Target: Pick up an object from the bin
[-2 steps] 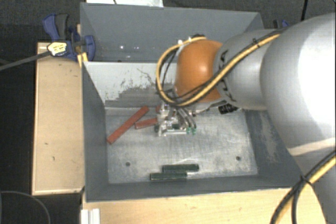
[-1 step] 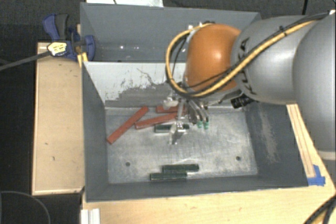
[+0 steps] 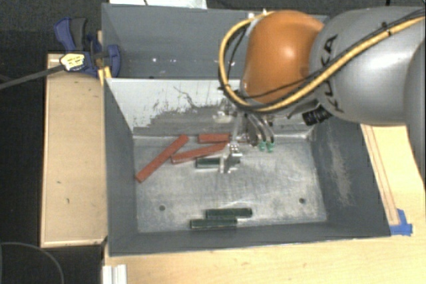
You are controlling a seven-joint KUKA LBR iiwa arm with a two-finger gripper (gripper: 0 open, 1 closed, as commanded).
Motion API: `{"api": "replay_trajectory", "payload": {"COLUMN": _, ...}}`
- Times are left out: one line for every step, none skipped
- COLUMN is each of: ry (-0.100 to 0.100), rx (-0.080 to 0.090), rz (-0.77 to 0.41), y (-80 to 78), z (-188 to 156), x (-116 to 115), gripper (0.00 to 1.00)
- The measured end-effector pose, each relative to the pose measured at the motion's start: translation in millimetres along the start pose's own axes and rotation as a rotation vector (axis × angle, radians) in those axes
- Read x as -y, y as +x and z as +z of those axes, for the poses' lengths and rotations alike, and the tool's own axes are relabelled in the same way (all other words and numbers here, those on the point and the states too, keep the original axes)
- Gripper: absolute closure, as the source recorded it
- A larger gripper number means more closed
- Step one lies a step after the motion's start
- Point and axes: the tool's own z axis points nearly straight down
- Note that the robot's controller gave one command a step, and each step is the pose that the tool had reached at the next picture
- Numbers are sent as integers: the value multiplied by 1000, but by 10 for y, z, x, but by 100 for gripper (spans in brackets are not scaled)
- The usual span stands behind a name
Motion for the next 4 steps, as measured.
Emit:
{"api": "replay_trajectory", "payload": {"ry": 0, "rx": 2, "rz": 0, "y": -103, "z": 535, "x": -6, "gripper": 0}}
{"api": "replay_trajectory", "payload": {"ry": 4, "rx": -10, "rz": 106, "y": -230, "z": 1143, "x": -7, "gripper": 100}}
{"api": "replay_trajectory", "payload": {"ry": 4, "rx": -10, "rz": 106, "y": -230, "z": 1143, "x": -7, "gripper": 100}}
{"api": "replay_trajectory", "payload": {"ry": 2, "rx": -7, "rz": 78, "y": -204, "z": -206, "x": -44, "gripper": 100}}
